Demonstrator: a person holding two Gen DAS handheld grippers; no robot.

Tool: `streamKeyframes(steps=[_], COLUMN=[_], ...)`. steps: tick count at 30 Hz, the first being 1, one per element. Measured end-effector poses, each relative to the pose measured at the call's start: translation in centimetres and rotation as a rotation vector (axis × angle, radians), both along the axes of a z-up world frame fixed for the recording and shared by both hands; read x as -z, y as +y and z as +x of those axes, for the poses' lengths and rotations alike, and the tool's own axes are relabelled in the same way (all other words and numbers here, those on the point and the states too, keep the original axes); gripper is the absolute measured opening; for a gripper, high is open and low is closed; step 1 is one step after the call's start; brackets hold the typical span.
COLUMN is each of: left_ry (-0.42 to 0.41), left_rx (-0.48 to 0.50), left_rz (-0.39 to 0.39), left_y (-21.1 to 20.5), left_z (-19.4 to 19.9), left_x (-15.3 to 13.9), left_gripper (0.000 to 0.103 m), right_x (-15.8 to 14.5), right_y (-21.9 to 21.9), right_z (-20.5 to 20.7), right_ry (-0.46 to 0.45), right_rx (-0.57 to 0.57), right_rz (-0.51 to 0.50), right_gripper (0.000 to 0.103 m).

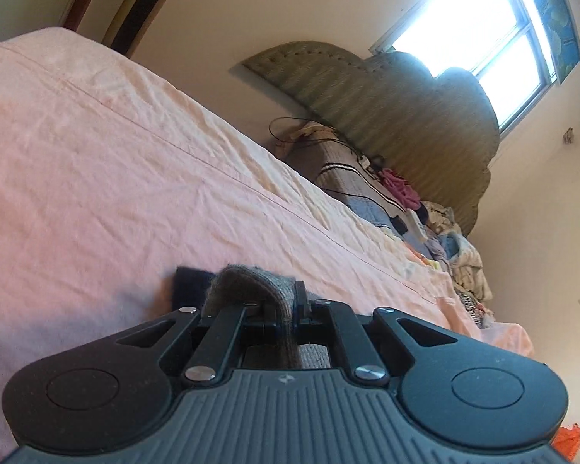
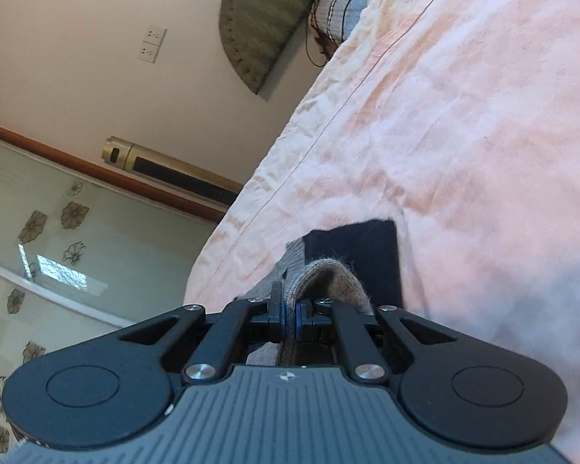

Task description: Fold small clothes

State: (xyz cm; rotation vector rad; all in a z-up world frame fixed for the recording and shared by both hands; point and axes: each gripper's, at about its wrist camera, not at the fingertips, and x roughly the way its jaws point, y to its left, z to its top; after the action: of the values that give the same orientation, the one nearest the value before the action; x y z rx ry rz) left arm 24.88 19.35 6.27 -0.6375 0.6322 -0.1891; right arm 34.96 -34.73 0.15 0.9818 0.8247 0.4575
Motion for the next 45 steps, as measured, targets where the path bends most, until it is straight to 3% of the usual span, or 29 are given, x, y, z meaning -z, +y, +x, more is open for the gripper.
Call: streamKeyframes(steps=[2, 3, 4, 5, 7, 9, 12, 14, 17, 19, 21, 23, 26, 30, 31, 32, 33, 34, 35, 38, 45], left_ry=[0.031, 0.074, 0.127, 0.171, 0.152, 0.094, 0.105, 0.135, 0.184, 0.154, 0.145, 0.136, 0.095, 0.074, 0.068, 0.067, 0.087, 0.14, 0.183, 0.191, 0.113], left_rx=[-0.049, -0.071, -0.099, -0.134, -0.194, -0.214, -0.229, -0.244, -0.271, -0.285, -0.267, -0.251, -0.24, -0.245, -0.248, -0.258, -0.267, -0.257, -0.241, -0.239, -0.127], left_rz=[0.047, 0.037, 0.02, -0.003, -0.028, 0.014, 0.039, -0.026, -0.208, -0.286, -0.348, -0.376, -0.346, -0.247, -0.226, -0.205, -0.184, -0.176, -0.201, -0.189, -0.196], left_y=[0.0, 0.3, 0.7, 1.1, 1.8, 2.0, 1.8, 1.9, 1.6, 0.9, 0.0, -0.8, -1.5, -3.2, -3.5, -3.9, -4.1, -4.1, -3.9, -3.7, -3.2], left_z=[2.0, 2.7, 3.0, 2.8, 0.5, -3.0, -8.7, -12.6, -18.2, -20.8, -21.6, -20.6, -18.1, -15.5, -15.3, -15.3, -15.2, -14.6, -14.2, -14.5, -20.1], left_x=[0.8, 1.4, 1.9, 2.3, 2.4, 1.7, 1.5, 2.3, 4.6, 5.2, 5.8, 6.0, 6.1, 5.9, 5.9, 5.9, 6.0, 6.4, 7.2, 6.6, 1.9], left_gripper=[0.01, 0.015, 0.033, 0.06, 0.082, 0.082, 0.082, 0.082, 0.082, 0.082, 0.082, 0.082, 0.083, 0.082, 0.081, 0.072, 0.056, 0.003, 0.005, 0.004, 0.004], right_x=[1.3, 1.7, 1.9, 1.7, 0.7, -0.2, -1.2, -1.2, 0.0, 0.6, 1.0, 1.0, 0.8, 0.1, 0.0, 0.2, 0.5, 1.1, 2.0, 2.8, -1.9], right_y=[0.2, 0.3, 0.4, 0.6, 0.8, 0.5, -1.1, -2.3, -3.5, -3.3, -2.6, -1.2, 1.1, 3.7, 4.3, 4.7, 4.8, 4.8, 4.6, 3.8, 2.5], right_z=[1.2, 1.5, 1.5, 1.0, -0.5, -2.9, -8.5, -12.8, -18.5, -21.3, -22.7, -22.3, -20.0, -16.8, -16.2, -15.7, -15.4, -14.9, -14.3, -14.7, -20.0], right_ry=[0.018, 0.034, 0.036, 0.009, -0.025, -0.045, -0.068, -0.066, -0.022, -0.007, -0.013, -0.017, -0.026, -0.043, -0.046, -0.043, -0.042, -0.009, 0.042, 0.049, -0.094], right_rx=[0.071, 0.097, 0.109, 0.113, 0.093, 0.068, 0.062, 0.081, 0.121, 0.136, 0.127, 0.099, 0.09, 0.139, 0.148, 0.148, 0.157, 0.145, 0.133, 0.156, 0.053], right_rz=[0.021, 0.033, 0.043, 0.056, 0.034, 0.004, -0.032, -0.053, -0.039, -0.02, 0.013, -0.017, -0.051, -0.152, -0.184, -0.201, -0.21, -0.205, -0.177, -0.102, -0.048], right_gripper=[0.023, 0.037, 0.066, 0.078, 0.085, 0.085, 0.089, 0.094, 0.096, 0.094, 0.095, 0.096, 0.1, 0.103, 0.1, 0.089, 0.079, 0.039, 0.013, 0.012, 0.012])
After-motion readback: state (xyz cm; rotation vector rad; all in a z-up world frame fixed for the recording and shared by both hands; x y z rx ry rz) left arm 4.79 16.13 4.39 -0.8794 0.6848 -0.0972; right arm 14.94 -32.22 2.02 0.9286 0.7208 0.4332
